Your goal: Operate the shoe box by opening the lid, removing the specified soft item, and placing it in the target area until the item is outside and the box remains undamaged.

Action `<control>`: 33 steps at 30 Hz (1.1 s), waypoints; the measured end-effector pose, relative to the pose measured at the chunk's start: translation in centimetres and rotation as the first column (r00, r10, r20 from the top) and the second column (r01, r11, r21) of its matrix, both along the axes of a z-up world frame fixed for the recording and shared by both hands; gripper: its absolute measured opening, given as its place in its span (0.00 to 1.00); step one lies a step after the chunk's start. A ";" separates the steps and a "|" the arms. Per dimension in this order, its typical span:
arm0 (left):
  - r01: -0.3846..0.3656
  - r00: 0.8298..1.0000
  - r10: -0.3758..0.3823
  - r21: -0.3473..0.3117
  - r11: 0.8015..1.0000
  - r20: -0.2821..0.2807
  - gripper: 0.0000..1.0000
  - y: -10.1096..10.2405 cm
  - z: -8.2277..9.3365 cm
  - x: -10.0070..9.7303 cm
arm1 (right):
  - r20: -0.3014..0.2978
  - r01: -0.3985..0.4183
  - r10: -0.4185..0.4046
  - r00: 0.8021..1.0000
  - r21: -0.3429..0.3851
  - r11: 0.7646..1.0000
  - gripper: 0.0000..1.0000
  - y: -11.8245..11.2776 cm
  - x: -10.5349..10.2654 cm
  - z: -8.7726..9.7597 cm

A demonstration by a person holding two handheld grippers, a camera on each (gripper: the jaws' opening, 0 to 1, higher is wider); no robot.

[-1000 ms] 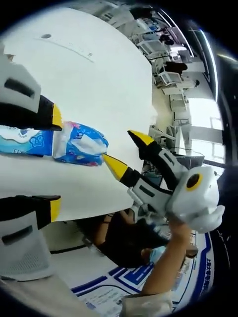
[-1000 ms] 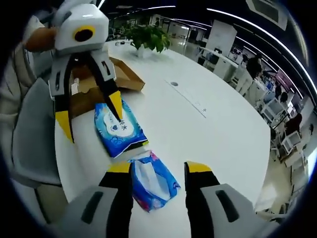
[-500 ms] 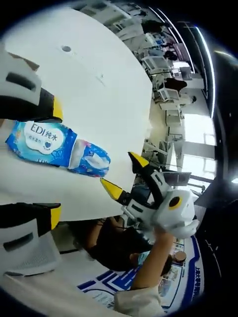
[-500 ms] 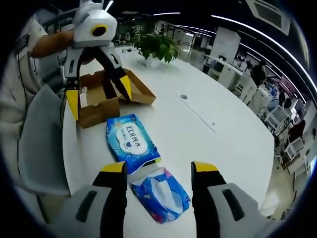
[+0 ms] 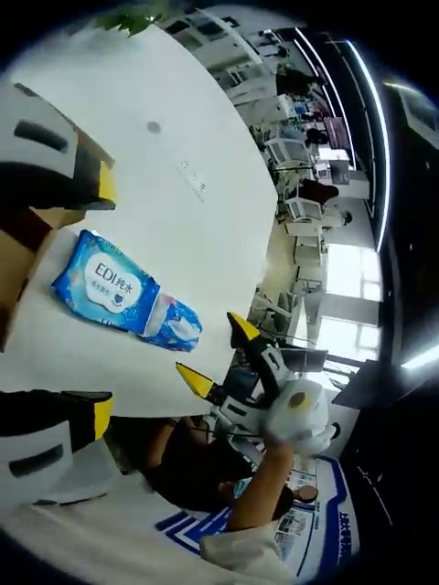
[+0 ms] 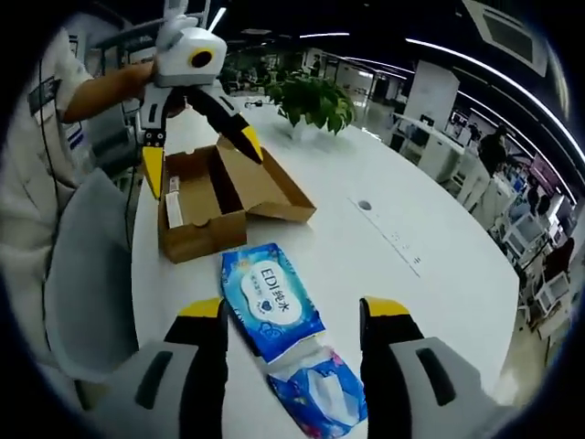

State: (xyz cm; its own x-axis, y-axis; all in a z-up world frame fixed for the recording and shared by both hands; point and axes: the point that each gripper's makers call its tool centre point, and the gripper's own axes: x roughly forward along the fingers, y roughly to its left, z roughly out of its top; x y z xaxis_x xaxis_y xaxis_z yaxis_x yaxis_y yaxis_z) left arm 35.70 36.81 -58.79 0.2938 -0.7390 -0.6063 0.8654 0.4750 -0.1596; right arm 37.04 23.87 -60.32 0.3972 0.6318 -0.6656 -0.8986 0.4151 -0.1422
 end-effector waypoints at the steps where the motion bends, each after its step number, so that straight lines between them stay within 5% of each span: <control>1: -0.012 1.000 0.012 0.003 1.000 0.006 0.85 0.8 0.0 0.0 | -0.002 -0.002 0.002 1.000 0.000 1.000 0.55 0.3 -0.1 0.0; 18: -0.223 0.975 0.223 0.020 0.975 0.008 0.84 10.9 -0.7 -1.4 | -0.011 -0.135 0.135 0.991 0.009 0.991 0.59 6.1 -1.9 -0.4; 33: -0.430 0.902 0.431 0.034 0.902 -0.014 0.81 19.8 -2.7 -3.7 | -0.066 -0.256 0.257 0.964 0.011 0.966 0.61 11.5 -4.1 -2.4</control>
State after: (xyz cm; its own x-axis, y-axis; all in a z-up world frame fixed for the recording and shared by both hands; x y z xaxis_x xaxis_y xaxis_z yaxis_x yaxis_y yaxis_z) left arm 31.96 56.64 -61.46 0.5665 -0.5251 -0.6350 0.5720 0.8053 -0.1556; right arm 32.94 35.38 -62.69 0.1764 0.7085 -0.6833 -0.9824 0.1697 -0.0776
